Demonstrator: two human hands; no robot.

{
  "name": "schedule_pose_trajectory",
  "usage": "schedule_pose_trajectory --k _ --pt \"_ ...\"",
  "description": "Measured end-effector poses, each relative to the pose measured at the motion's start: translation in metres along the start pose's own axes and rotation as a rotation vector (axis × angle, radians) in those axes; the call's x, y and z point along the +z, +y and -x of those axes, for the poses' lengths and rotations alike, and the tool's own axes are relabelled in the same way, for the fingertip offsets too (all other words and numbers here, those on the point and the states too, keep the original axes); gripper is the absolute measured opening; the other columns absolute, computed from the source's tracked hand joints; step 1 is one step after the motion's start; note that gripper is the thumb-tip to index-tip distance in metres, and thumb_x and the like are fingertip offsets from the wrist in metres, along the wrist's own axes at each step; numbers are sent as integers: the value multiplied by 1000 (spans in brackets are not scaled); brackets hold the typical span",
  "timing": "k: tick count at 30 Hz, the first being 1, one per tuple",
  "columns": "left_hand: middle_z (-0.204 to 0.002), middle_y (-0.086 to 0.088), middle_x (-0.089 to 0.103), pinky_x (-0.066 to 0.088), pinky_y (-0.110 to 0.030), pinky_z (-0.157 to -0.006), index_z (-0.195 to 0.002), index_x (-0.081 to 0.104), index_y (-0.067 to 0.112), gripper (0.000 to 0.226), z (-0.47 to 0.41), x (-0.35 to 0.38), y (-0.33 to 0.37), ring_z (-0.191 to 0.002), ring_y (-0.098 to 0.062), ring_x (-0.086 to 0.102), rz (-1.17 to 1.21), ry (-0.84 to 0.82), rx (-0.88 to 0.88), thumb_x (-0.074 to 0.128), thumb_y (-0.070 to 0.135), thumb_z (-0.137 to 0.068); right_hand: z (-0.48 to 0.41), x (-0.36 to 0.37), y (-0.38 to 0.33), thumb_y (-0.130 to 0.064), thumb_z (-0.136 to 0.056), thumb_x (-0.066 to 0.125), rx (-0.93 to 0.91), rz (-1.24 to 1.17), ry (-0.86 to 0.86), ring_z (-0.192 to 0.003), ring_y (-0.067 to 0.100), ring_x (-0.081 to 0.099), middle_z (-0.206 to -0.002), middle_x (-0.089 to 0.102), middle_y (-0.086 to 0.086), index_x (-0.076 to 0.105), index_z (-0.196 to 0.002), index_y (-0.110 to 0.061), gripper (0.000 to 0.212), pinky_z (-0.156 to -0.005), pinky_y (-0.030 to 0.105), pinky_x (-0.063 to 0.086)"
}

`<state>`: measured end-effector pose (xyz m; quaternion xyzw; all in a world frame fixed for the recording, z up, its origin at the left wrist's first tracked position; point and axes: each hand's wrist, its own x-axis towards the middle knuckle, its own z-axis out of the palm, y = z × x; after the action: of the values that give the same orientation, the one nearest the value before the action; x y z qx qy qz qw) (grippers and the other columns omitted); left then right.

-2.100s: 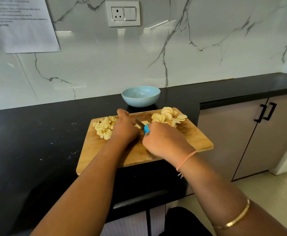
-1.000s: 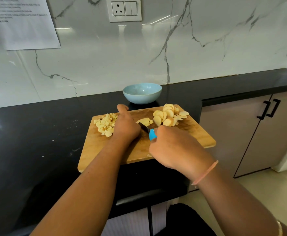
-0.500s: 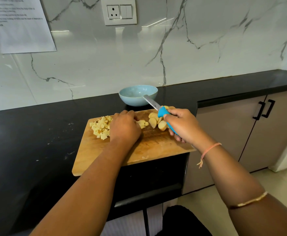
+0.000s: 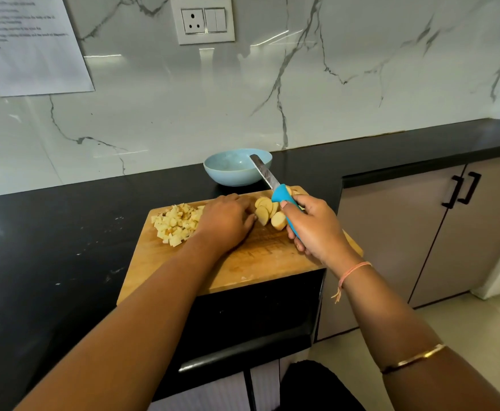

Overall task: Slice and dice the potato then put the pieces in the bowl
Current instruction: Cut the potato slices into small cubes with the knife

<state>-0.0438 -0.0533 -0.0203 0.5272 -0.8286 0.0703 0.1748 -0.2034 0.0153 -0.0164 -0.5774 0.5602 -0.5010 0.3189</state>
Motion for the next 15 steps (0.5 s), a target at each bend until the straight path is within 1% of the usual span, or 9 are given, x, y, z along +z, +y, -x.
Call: schedule_pose_trajectory --k 3,5,7,10,15 --pt "-105 -3 59 47 -31 -82 -111 59 19 24 -8 1 -3 -96 -18 53 -33 -30 -21 48 34 -96 1 0 0 -31 -99 46 -16 18 -8 -32 2 42 -63 52 1 57 -121 -14 30 -34 15 32" --pt "-103 -6 58 45 -32 -79 -108 58 15 23 -11 1 -5 -95 -21 53 -58 -21 -71 47 32 -96 1 0 1 -31 -99 46 -19 16 -6 -32 2 42 -63 52 1 57 -120 -13 30 -34 15 32" --pt "-100 -6 58 46 -33 -78 -104 57 14 23 -12 1 -8 -94 -22 53 -95 1 -139 45 31 -97 1 0 2 -31 -99 46 -26 11 -3 -32 2 42 -63 52 1 58 -119 -13 29 -34 15 32" --pt "-104 -8 60 47 -36 -83 -104 58 13 24 -14 1 -12 -99 -24 54 -146 16 -239 42 30 -98 0 0 4 -32 -99 46 -38 19 3 -33 1 44 -64 53 0 57 -120 -13 31 -36 14 34" --pt "-120 -10 58 41 -39 -96 -116 56 11 25 -16 -5 -15 -115 -28 50 -287 -27 -387 43 25 -100 -1 -1 5 -32 -99 46 -41 -16 8 -34 1 44 -65 52 1 58 -116 -14 27 -36 16 34"
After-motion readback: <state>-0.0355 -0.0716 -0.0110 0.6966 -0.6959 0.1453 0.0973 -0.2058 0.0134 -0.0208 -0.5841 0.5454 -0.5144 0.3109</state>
